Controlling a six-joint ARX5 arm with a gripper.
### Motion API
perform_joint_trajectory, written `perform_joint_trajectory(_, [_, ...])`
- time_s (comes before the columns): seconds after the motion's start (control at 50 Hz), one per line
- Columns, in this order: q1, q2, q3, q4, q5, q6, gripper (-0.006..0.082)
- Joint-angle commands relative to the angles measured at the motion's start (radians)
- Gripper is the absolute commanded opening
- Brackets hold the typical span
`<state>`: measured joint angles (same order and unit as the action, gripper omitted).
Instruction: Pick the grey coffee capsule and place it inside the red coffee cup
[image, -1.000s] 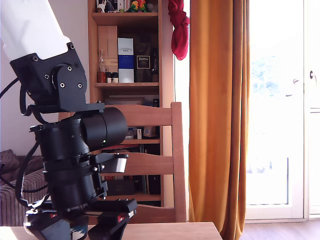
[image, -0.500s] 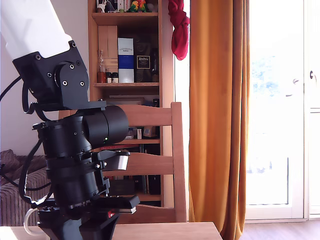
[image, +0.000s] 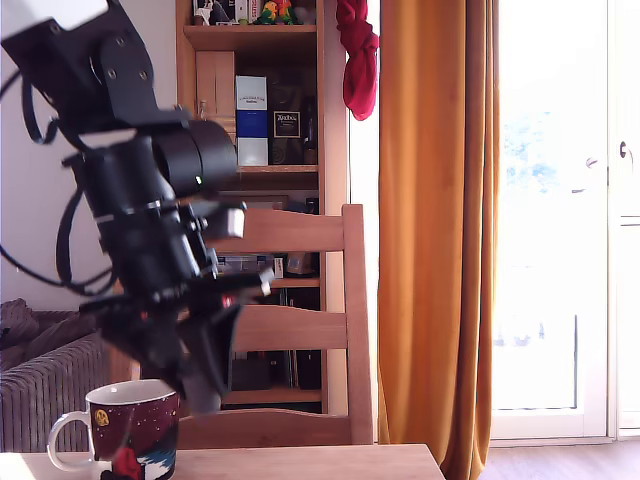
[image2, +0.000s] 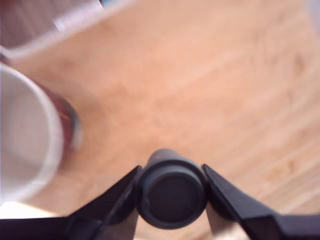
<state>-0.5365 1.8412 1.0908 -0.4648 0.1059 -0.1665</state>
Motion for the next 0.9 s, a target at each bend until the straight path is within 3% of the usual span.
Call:
perform_joint_trajectory(0.0, [0.033,-0.013,0.001,-0.006,0.002,0.018,0.0113])
perform_joint_trajectory(0.42, [0.221,-0.024,0.019,-0.002,-0.003,0.094,0.0113])
perform_joint_trajectory(0.7, [0.254,-0.022,0.018,0.023,-0.002,0.096,0.0127])
perform_joint_trajectory(0.76, [0.254,-0.022,0.019,0.025,-0.002,0.097,0.0198])
perform_joint_trajectory(0.88, [0.252,-0.022,0.019,0.023,-0.002,0.097,0.0458])
